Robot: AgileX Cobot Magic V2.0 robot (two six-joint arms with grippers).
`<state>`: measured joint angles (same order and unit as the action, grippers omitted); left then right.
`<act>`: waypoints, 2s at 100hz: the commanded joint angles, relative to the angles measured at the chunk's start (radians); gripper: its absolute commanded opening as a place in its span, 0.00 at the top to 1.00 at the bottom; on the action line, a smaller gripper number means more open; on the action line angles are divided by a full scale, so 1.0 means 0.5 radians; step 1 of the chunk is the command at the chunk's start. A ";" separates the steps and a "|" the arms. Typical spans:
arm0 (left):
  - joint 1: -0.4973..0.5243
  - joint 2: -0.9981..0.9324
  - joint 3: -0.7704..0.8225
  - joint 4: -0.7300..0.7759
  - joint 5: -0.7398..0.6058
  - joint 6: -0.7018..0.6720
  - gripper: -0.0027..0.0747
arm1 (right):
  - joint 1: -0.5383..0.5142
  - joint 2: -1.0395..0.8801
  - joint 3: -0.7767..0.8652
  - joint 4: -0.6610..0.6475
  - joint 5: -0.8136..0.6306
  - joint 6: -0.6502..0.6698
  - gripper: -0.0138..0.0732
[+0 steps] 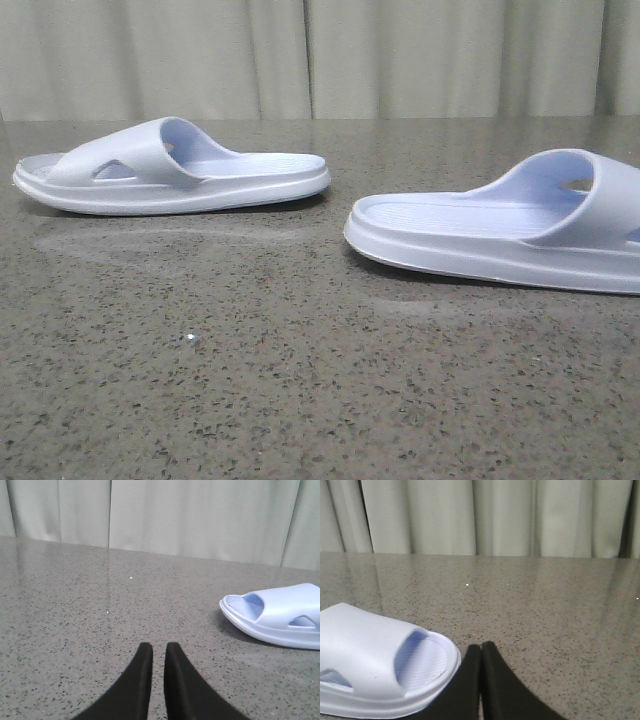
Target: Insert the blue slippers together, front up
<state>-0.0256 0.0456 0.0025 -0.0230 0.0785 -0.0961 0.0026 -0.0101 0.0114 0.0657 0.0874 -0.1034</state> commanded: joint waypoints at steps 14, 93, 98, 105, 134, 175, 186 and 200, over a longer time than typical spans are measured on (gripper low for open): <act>-0.006 0.021 0.018 -0.404 -0.205 -0.017 0.95 | -0.015 0.020 0.039 0.372 -0.175 -0.005 0.96; -0.006 0.756 -0.679 -0.557 0.279 -0.017 0.95 | -0.106 1.180 -0.762 0.872 0.369 -0.005 0.93; -0.006 0.860 -0.766 -0.527 0.357 -0.008 0.95 | -0.117 1.358 -0.874 0.846 0.475 -0.005 0.93; -0.006 0.987 -0.876 -0.528 0.468 0.070 0.95 | -0.121 1.530 -1.023 0.791 0.637 -0.008 0.93; -0.006 1.310 -1.052 -0.868 0.649 0.539 0.94 | -0.121 1.706 -1.328 0.533 1.017 -0.015 0.88; -0.006 1.645 -1.124 -1.699 0.868 1.335 0.67 | -0.189 1.781 -1.462 0.439 1.356 -0.059 0.49; -0.006 1.708 -1.163 -1.779 0.938 1.407 0.59 | -0.228 1.843 -1.462 0.474 1.369 -0.116 0.49; -0.006 1.737 -1.197 -1.786 0.955 1.411 0.59 | -0.299 1.904 -1.462 0.597 1.371 -0.239 0.49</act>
<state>-0.0256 0.9123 -0.5543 -0.8703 0.5712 0.5993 -0.1214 0.9289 -0.6844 0.3033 0.8072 -0.1646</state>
